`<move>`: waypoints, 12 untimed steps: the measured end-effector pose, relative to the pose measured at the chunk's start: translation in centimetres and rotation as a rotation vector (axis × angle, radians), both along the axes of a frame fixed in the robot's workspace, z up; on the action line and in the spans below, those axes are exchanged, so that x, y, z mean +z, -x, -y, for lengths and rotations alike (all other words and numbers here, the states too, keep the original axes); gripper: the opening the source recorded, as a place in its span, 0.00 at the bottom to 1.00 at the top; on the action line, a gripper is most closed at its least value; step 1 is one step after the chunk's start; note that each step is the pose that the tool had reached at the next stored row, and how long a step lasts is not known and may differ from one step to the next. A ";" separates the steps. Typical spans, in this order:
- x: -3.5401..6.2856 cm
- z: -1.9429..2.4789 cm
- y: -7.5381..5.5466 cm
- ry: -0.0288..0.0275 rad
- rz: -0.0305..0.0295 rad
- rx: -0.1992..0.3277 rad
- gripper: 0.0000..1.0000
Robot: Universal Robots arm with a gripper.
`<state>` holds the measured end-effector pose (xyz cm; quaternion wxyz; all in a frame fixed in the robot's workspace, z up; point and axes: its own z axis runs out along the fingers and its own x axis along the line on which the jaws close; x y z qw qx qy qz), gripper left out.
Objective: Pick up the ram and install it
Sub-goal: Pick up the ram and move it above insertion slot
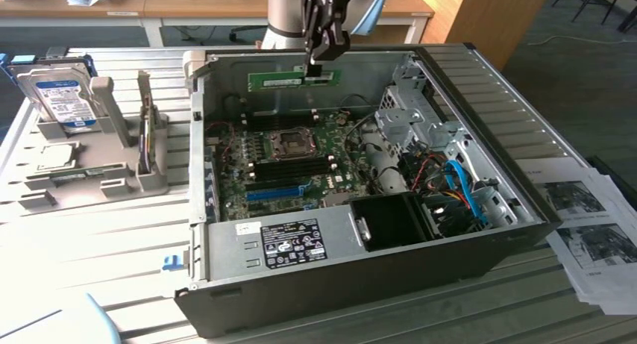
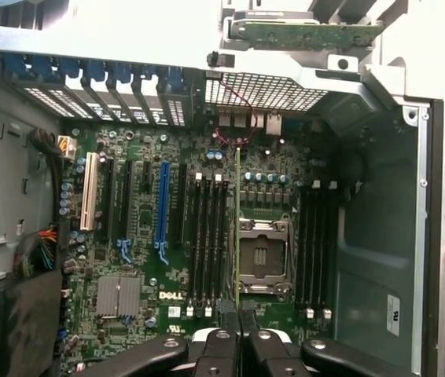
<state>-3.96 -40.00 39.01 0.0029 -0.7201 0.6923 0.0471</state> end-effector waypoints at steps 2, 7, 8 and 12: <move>-0.25 0.00 0.0 0.0000 0.0007 0.000 0.11; -0.81 0.00 0.0 0.0000 0.0024 0.000 0.11; -0.92 0.00 0.0 0.0000 0.0027 0.000 0.11; -1.34 0.00 0.0 0.0000 0.0039 0.000 0.11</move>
